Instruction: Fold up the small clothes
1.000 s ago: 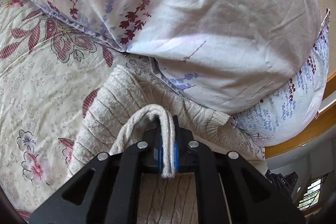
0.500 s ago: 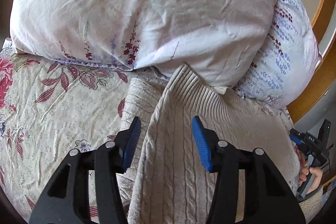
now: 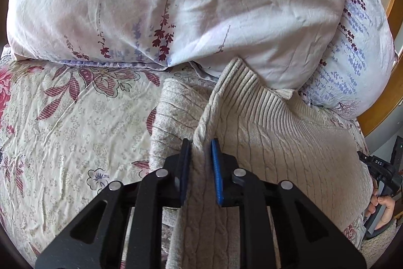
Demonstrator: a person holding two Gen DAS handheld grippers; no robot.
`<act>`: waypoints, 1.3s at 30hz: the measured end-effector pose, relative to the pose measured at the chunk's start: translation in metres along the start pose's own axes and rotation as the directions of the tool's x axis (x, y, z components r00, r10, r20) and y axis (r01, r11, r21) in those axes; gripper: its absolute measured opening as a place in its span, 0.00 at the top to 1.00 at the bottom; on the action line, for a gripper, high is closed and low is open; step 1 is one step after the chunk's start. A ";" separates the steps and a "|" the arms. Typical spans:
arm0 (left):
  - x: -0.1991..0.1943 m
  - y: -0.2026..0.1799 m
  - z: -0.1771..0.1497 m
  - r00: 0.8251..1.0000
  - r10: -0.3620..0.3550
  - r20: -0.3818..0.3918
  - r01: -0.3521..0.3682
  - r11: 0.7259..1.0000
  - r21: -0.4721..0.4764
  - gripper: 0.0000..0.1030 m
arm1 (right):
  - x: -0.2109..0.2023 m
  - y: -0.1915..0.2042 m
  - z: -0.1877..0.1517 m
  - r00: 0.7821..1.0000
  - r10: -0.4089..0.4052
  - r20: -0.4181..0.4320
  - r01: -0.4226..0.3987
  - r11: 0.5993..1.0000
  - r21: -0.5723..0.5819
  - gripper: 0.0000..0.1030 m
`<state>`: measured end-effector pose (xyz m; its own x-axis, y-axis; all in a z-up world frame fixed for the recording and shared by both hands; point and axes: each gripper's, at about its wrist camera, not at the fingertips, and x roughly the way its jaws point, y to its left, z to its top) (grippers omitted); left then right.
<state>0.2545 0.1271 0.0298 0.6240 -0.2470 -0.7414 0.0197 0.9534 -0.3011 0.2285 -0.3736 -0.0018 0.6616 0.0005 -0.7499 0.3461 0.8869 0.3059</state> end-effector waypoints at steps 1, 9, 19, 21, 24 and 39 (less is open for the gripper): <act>-0.002 0.002 0.000 1.000 -0.016 0.007 0.016 1.000 -0.007 0.77 | -0.004 0.004 0.000 1.000 -0.020 0.007 0.020 1.000 -0.018 0.86; -0.033 0.026 0.007 0.994 -0.054 0.095 0.062 0.995 -0.083 0.37 | -0.037 0.089 -0.021 0.996 0.033 0.086 -0.015 0.979 -0.205 0.06; -0.015 0.029 0.006 1.000 -0.012 -0.015 0.012 0.999 -0.039 0.15 | 0.012 0.180 -0.075 0.992 -0.099 -0.082 0.063 0.930 -0.361 0.01; -0.011 0.024 0.002 1.000 0.010 -0.029 -0.011 1.000 -0.005 0.13 | 0.017 0.182 -0.082 0.989 -0.136 -0.059 0.104 0.917 -0.384 0.01; -0.003 0.018 -0.001 0.998 0.035 -0.051 -0.033 0.999 0.025 0.13 | 0.017 0.187 -0.087 0.987 -0.161 -0.029 0.137 0.908 -0.395 0.01; 0.026 -0.010 0.016 0.987 0.052 -0.151 -0.039 0.996 0.086 0.61 | 0.016 0.184 -0.088 0.992 -0.122 -0.007 0.108 0.898 -0.426 0.01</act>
<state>0.2832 0.1143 0.0233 0.4991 -0.2205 -0.8380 0.0625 0.9737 -0.2190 0.2443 -0.1693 -0.0090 0.6099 -0.1048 -0.7855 0.0989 0.9935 -0.0557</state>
